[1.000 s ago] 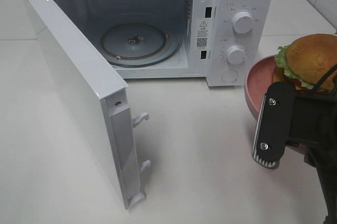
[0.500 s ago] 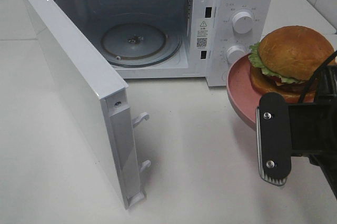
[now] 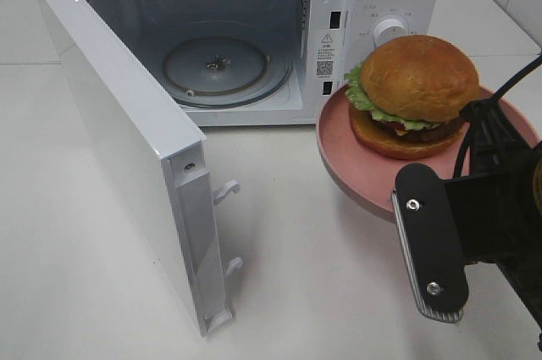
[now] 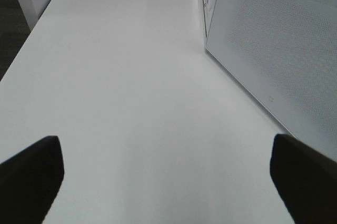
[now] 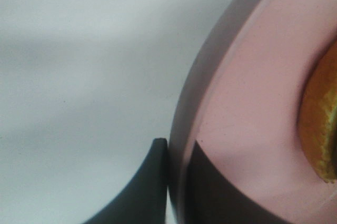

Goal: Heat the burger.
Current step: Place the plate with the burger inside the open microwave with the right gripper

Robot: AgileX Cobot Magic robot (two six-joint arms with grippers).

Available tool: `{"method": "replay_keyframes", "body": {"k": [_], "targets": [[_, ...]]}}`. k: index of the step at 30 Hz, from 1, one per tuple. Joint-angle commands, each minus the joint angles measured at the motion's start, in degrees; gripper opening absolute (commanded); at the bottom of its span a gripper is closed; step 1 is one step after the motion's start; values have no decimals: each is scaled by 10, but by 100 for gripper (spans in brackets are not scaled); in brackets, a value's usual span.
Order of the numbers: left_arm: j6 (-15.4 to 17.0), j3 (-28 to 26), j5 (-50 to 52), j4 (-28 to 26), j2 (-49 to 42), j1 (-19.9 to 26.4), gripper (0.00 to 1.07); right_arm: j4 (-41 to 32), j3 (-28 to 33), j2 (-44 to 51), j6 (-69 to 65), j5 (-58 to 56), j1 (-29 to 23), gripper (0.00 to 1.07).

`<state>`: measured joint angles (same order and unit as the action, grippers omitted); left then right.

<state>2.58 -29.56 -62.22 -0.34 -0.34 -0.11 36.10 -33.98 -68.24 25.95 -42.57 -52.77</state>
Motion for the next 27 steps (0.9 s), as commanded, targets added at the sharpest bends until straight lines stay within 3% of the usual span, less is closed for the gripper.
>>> {"method": "replay_keyframes", "body": {"k": [1, 21, 27], "targets": [[0, -1, 10, -2, -9, -4, 100, 21, -3, 4, 53, 40, -1, 0], [0, -1, 10, -2, -9, -4, 100, -60, 6, 1, 248, 123, 3, 0], [0, -1, 10, -2, -9, -4, 100, -117, 6, 1, 348, 158, 61, 0]]}}
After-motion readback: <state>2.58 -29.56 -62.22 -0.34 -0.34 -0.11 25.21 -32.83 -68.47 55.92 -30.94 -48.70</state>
